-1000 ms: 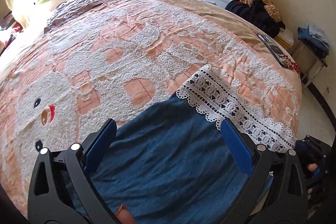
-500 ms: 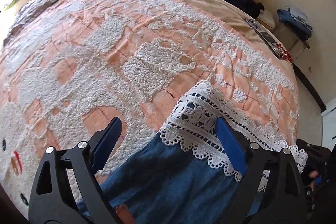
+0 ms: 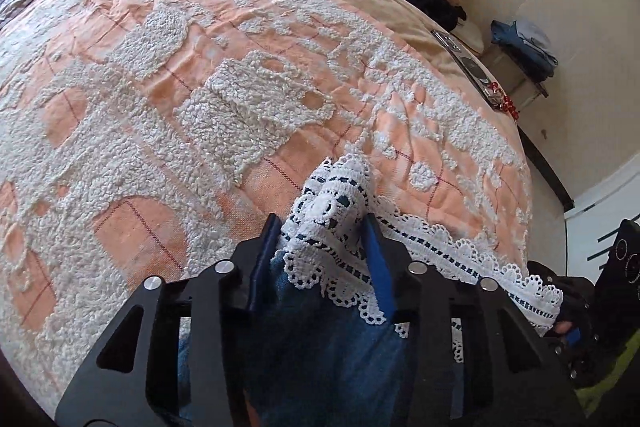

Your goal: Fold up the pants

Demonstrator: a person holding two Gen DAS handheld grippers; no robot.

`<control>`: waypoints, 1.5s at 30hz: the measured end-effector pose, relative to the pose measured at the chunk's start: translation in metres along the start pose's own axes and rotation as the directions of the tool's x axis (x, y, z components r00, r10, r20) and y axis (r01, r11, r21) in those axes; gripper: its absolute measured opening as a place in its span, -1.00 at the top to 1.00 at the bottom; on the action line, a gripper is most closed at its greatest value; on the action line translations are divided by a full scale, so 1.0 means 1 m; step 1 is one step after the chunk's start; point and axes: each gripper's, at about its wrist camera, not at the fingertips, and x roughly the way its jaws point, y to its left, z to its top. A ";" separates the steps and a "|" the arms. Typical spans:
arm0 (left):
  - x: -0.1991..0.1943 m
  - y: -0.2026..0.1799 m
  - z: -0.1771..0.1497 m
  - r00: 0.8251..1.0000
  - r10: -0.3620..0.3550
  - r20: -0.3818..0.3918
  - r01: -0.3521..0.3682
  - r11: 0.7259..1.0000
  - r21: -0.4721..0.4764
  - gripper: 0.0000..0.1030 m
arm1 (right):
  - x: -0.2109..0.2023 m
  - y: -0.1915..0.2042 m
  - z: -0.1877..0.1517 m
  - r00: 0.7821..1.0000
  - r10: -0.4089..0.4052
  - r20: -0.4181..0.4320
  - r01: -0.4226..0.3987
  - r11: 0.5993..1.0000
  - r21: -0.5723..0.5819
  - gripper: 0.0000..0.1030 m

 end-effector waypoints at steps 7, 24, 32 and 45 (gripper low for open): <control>-0.020 0.001 -0.003 0.998 -0.021 0.065 0.023 1.000 -0.022 0.69 | -0.007 0.008 0.000 0.999 0.014 0.030 -0.013 0.999 -0.038 0.56; -0.134 0.042 -0.069 0.952 -0.050 0.301 0.094 0.987 -0.133 0.78 | -0.028 0.116 -0.002 0.985 0.159 0.072 -0.127 0.935 -0.330 0.68; -0.176 0.084 -0.122 0.948 0.036 0.317 0.051 0.964 -0.262 0.83 | 0.012 0.204 -0.037 0.968 0.233 -0.098 -0.251 0.834 -0.492 0.68; -0.178 0.097 -0.178 0.976 0.098 0.193 -0.018 0.925 -0.380 -0.05 | 0.052 0.242 -0.089 0.961 0.187 -0.204 -0.273 0.767 -0.581 0.68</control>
